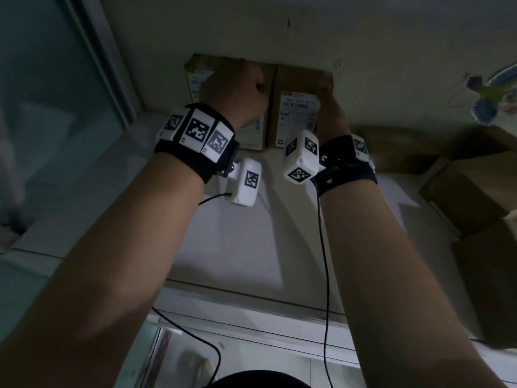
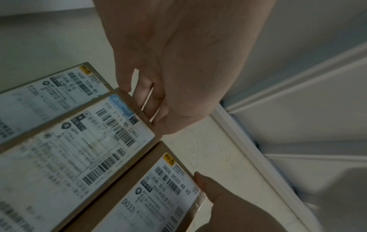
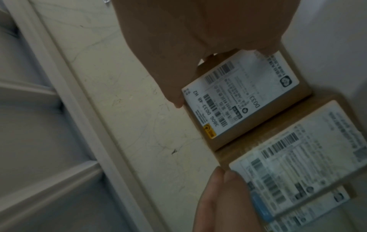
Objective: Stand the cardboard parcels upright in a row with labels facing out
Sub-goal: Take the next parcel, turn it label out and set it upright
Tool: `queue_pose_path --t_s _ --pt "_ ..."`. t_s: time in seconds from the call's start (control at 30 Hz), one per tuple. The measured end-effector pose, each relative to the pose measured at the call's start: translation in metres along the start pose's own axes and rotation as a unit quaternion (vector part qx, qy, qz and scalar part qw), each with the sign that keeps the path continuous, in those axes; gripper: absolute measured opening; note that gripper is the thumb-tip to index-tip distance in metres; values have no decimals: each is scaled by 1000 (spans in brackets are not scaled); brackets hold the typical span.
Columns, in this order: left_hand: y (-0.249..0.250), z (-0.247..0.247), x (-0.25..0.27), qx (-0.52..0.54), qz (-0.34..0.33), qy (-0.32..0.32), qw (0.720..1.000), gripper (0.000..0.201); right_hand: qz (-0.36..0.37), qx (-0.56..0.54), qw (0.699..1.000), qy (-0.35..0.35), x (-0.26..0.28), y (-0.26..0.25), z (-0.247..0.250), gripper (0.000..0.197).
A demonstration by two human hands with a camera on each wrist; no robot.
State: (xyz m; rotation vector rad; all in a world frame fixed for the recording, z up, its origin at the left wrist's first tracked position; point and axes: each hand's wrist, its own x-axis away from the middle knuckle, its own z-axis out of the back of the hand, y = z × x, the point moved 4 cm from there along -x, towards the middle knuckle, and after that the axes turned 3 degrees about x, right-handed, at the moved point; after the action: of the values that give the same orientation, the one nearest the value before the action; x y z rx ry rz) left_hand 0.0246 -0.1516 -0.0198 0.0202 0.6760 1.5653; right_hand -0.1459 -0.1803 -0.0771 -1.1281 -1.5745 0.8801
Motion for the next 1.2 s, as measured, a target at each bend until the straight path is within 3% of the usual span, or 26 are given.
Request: queue_pose_path --t_s 0.13,0.27,0.4,0.47,0.57,0.67,0.83,0.97,1.1,1.2 --pt "-2 1 2 18 4 16 1000 28 24 0 1000 -8 -2 -1 -2 58" --pt "-2 1 3 17 5 18 1000 30 9 -1 1000 -12 8 -4 2 53" --pt "1 4 2 -6 -2 15 1000 32 -7 147 989 22 28 -17 11 59" --pt "3 4 2 -20 -11 14 1000 31 -14 217 976 12 45 -22 17 48" --pt "4 4 4 -18 -8 15 1000 30 -10 233 972 -35 66 -26 18 34" --pt "2 1 5 -14 1 2 1000 32 3 156 986 -65 76 -23 24 49" --pt "3 6 0 5 20 -50 999 12 -42 92 994 -29 74 -6 58 45" --pt "2 27 3 45 48 -32 997 33 -35 42 998 2 86 -3 78 15" --pt "31 34 25 91 24 0 996 35 -29 -4 1000 -6 93 -4 98 14" --pt "64 24 43 147 1 -18 989 31 -34 -71 997 -3 91 -2 112 26"
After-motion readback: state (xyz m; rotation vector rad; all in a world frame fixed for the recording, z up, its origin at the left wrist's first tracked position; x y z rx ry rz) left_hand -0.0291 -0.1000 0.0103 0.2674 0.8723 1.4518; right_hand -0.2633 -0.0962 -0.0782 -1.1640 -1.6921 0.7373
